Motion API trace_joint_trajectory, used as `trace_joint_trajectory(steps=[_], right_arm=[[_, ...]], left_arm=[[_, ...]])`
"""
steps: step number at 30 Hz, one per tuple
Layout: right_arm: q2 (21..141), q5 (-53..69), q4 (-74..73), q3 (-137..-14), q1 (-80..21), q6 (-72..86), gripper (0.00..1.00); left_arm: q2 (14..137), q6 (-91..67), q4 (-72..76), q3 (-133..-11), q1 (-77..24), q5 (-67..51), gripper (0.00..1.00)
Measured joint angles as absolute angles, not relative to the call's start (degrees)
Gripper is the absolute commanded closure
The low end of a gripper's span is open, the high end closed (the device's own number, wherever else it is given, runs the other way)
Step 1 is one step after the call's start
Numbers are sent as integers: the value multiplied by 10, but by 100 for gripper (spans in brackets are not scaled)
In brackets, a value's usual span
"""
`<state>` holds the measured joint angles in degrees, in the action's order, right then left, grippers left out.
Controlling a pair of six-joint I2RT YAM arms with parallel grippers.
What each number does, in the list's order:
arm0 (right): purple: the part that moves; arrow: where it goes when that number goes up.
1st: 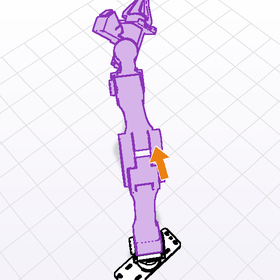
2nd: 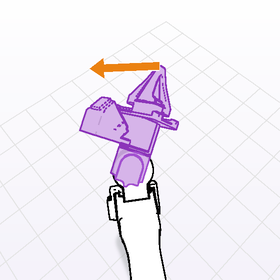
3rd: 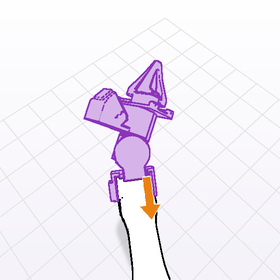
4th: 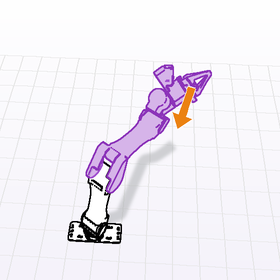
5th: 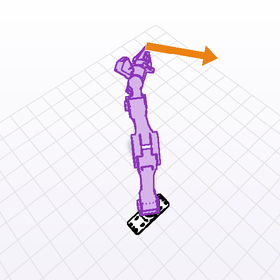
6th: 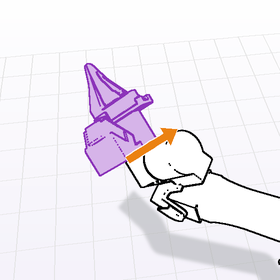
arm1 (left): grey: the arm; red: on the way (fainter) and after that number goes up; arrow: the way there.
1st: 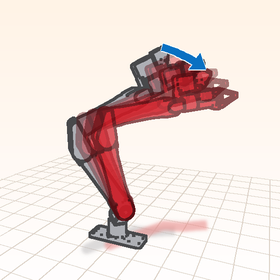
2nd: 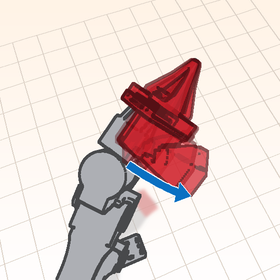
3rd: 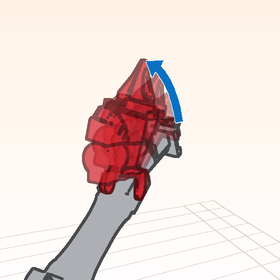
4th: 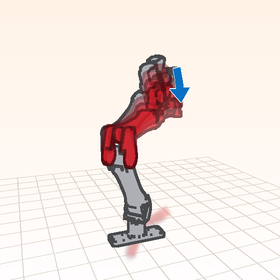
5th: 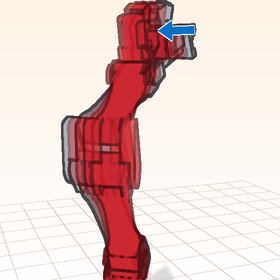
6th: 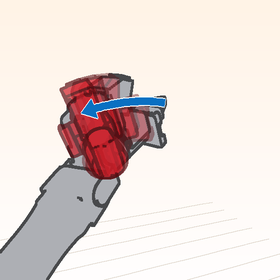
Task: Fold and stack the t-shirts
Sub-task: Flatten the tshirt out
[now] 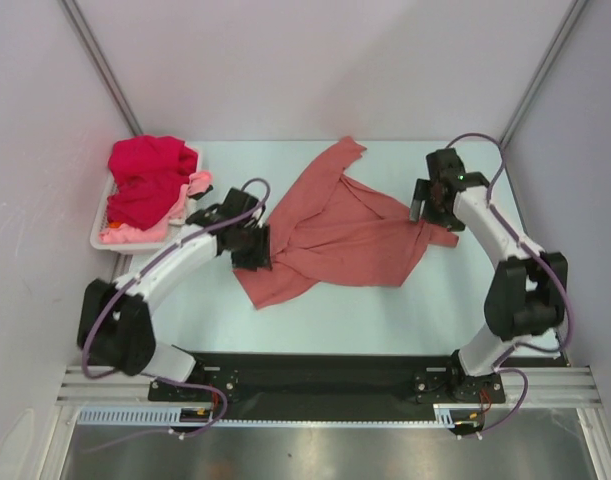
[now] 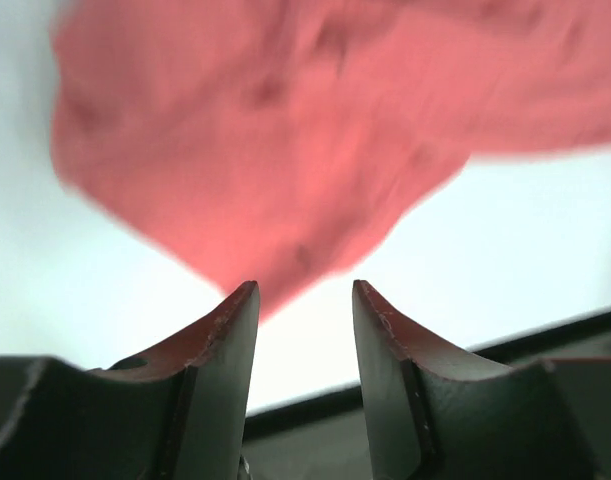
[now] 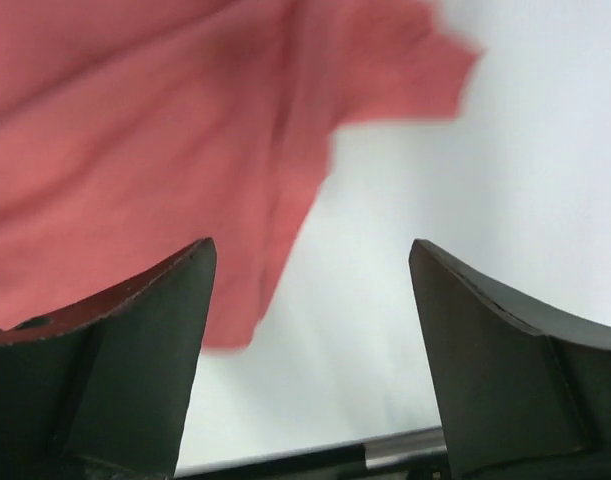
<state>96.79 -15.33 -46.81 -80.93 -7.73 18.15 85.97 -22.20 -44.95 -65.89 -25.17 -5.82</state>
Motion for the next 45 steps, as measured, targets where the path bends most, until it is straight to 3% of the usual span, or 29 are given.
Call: trace_joint_trajectory(steps=[3,6,7,9,14,24,28,32,33,34,42,44,45], right_arm=[[883,-103,-461,-743,-123,180,30],[804,-33,-438,-653,-124,190,51],[785,-11,-432,-623,-106,196,62],[765,37,-419,-572,-57,209,66],[766,119,-394,-493,26,238,66],[772,201,-355,-481,29,250,64],[785,211,-351,-481,29,250,64],[792,217,-349,-482,29,250,64],[792,218,-349,-482,29,250,64],[792,219,-349,-482,29,250,64],[793,224,-348,-484,27,250,64],[793,224,-348,-484,24,250,63],[793,225,-348,-484,23,250,63]], left_arm=[[780,-252,-442,-568,-239,-81,53],[735,-285,-435,-509,-211,-102,56],[726,-297,-430,-493,-202,-108,58],[712,-318,-420,-462,-189,-118,65],[714,-360,-397,-405,-170,-148,70],[797,-378,-312,-385,-155,-178,62],[811,-385,-279,-377,-155,-195,65],[816,-393,-268,-372,-155,-218,82],[815,-394,-269,-372,-154,-224,96],[813,-399,-269,-372,-154,-228,100],[698,-429,-304,-376,-154,-236,99],[668,-436,-315,-386,-153,-222,74],[668,-436,-316,-394,-152,-219,71]])
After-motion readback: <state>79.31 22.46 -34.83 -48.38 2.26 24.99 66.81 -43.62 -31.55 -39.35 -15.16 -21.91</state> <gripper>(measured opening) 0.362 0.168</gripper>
